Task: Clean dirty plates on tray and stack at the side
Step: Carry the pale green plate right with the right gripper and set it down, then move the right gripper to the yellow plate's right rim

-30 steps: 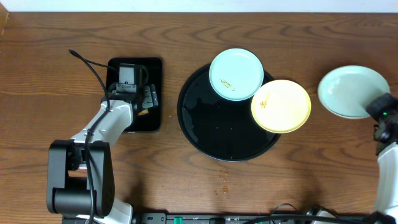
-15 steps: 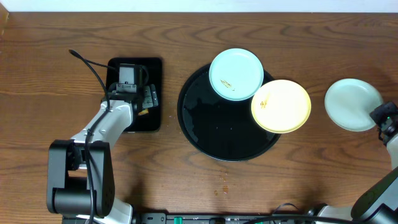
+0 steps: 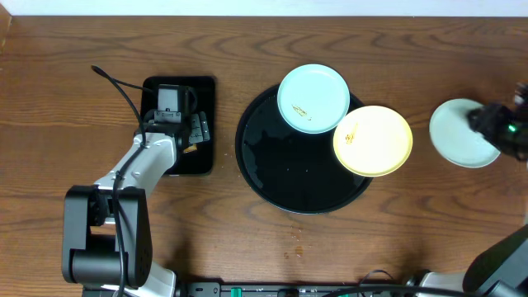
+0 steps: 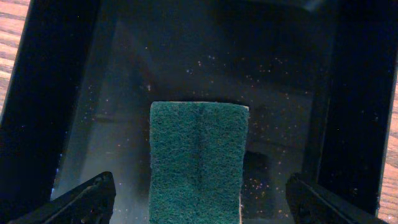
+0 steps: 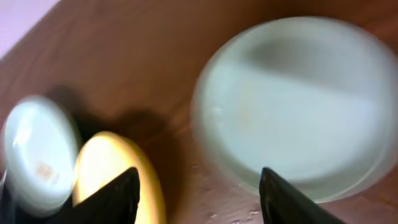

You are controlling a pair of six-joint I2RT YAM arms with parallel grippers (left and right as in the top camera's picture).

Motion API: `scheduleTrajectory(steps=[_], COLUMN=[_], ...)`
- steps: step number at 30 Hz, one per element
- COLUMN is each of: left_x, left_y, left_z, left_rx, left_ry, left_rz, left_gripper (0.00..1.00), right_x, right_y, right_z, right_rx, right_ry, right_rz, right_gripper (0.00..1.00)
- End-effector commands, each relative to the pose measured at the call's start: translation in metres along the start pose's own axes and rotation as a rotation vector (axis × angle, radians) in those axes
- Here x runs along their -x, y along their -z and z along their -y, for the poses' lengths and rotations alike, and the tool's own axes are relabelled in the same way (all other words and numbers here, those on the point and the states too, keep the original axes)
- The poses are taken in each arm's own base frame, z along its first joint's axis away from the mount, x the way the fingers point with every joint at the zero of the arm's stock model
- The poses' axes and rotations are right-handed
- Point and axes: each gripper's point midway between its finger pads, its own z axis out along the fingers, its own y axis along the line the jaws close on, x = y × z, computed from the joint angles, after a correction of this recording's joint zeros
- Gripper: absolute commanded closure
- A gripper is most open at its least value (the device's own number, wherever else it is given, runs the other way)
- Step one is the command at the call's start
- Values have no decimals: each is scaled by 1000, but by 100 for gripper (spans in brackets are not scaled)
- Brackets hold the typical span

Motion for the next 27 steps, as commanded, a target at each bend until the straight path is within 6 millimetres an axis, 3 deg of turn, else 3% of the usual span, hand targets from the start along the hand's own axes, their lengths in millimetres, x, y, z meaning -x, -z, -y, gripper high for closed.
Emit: scheduleTrajectory(steps=[1, 5, 8, 14, 16, 19, 27], left_x=[-3, -3, -3, -3, -3, -3, -3], left_y=[-2, -2, -2, -2, -2, -2, -2], left_z=[-3, -3, -3, -3, -3, -3, -3], left_rx=[15, 15, 15, 15, 15, 15, 15], left_ry=[-11, -11, -11, -11, -11, -11, -11], left_rz=[-6, -6, -6, -6, -6, -6, -6], left_gripper=[13, 13, 12, 13, 13, 12, 12], right_x=[-15, -53, -70, -100, -98, -87, -83], right_y=[0, -14, -25, -37, -38, -35, -29], right_z=[-58, -102, -115, -155, -150, -126, -77], right_rx=[71, 81, 1, 30, -33, -167, -230], right_ry=[267, 448, 541, 628, 609, 565, 445], right_rz=[-71, -182, -220, -258, -246, -226, -276], right_gripper=[44, 46, 53, 62, 60, 59, 57])
